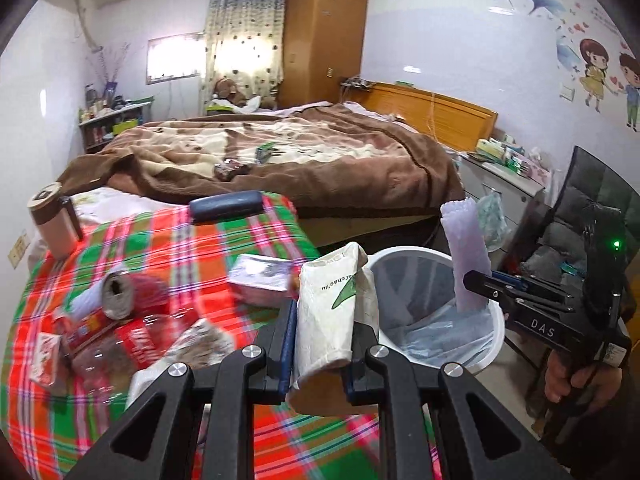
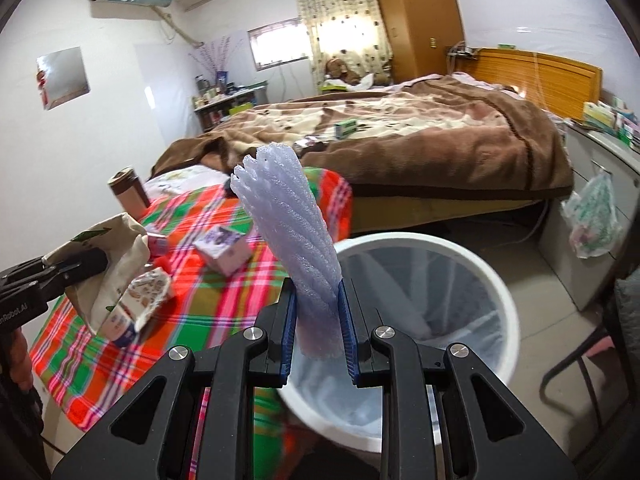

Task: Collect trash
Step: 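Carry both items over the wastebasket and open both tools to drop them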

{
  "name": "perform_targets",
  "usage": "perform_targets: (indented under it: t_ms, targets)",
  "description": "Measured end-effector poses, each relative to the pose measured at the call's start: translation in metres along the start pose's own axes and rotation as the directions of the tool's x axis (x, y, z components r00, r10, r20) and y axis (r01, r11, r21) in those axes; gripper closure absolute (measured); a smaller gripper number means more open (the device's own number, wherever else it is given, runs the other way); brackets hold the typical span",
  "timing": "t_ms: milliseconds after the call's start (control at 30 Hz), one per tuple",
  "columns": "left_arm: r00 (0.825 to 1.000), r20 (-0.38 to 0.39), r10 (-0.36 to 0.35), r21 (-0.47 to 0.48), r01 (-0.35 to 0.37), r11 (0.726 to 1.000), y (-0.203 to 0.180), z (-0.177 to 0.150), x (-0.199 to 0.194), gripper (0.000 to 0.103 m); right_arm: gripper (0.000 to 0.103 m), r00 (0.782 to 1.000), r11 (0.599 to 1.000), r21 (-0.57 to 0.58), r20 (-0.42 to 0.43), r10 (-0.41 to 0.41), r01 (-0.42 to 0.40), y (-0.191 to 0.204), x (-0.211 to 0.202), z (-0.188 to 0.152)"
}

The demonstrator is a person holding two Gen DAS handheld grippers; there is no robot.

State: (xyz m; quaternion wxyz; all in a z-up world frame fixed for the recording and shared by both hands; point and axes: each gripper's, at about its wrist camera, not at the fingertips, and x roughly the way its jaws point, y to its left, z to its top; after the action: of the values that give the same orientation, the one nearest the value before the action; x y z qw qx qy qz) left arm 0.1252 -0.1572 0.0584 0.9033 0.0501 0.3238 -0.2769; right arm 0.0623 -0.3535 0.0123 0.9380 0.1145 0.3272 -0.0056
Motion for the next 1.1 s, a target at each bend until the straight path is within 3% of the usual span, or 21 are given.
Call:
perform_targets:
  t_ms: [467,833,867,933,1000,1100]
  targets:
    - [0.99,-0.099,-0.096,0.033,0.1,0.994,-0.07,0.007,0.08,0.084,0.081,0.983,0.989,0.058,-0.133,-0.128,0.137,-0.055,0.034,-0.018]
    - [0.978,-0.177,-0.107,0.045,0.117,0.992,-0.084,-0.003,0.12,0.083,0.079,0.966,0.985,0.045,-0.207,-0.156,0.168,-0.066,0.043,-0.019]
    - [0.978,-0.179,-0.11,0.042,0.119,0.992,-0.084,-0.003,0.122,0.082,0.078,0.964,0.984,0.04,-0.211,-0.161,0.173,-0.066,0.044,-0.02]
    - [0.977,-0.184,-0.109,0.03,0.117,0.993,-0.083,-0.004,0.124,0.069,0.076,0.96,0.982,0.034,-0.218,-0.174,0.185,-0.067,0.044,-0.02]
    - [0.981,-0.17,-0.093,0.037,0.101,0.994,-0.082,-0.004,0.122,0.049,0.073,0.96,0.982,0.037,-0.22,-0.173,0.186,-0.068,0.044,-0.021]
    - [0.982,-0.158,-0.107,0.037,0.114,0.993,-0.082,-0.003,0.118,0.045,0.072,0.963,0.983,0.044,-0.216,-0.163,0.177,-0.069,0.041,-0.02]
